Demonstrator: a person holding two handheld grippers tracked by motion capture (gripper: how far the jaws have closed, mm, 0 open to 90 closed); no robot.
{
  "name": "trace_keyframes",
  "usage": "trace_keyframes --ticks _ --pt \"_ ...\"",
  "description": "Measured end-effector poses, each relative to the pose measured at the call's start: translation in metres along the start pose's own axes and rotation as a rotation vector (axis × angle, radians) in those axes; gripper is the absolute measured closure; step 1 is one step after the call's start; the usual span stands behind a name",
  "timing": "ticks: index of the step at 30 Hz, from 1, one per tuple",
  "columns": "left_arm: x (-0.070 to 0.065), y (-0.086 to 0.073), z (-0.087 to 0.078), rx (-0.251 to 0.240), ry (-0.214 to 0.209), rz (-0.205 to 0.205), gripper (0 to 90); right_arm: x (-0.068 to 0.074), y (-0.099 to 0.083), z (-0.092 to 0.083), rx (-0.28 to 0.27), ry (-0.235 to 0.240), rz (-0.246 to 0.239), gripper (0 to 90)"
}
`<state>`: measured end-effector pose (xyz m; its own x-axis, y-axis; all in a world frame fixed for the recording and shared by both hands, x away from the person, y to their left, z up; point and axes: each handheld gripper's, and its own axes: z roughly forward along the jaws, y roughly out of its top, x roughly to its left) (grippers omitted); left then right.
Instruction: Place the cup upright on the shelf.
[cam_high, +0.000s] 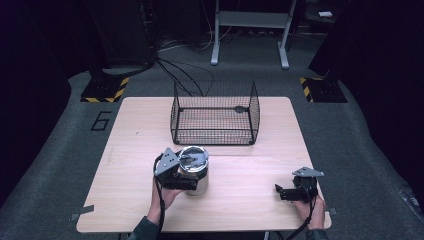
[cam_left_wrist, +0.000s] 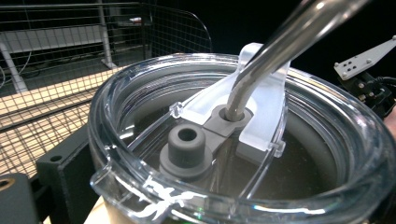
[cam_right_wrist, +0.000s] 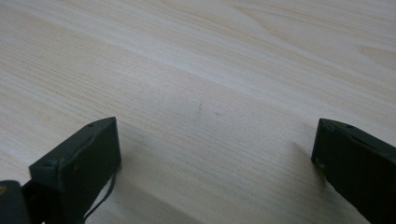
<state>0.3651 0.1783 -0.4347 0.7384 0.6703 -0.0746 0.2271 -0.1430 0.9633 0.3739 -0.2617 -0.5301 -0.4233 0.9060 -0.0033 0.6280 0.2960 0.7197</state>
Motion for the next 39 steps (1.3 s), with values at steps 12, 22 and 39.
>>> trace_keyframes --ticks 12,22,39 --pt "0.012 0.014 -0.007 -0.006 0.034 0.002 2.6 0.0 0.0 0.0 0.003 0.002 0.002 0.8" --pt "0.025 0.031 -0.008 -0.011 0.045 0.01 2.6 0.0 0.0 0.0 0.004 0.002 0.001 0.8" --pt "0.034 0.057 -0.005 -0.009 0.01 0.011 2.6 0.0 0.0 0.0 0.004 0.002 0.002 0.8"
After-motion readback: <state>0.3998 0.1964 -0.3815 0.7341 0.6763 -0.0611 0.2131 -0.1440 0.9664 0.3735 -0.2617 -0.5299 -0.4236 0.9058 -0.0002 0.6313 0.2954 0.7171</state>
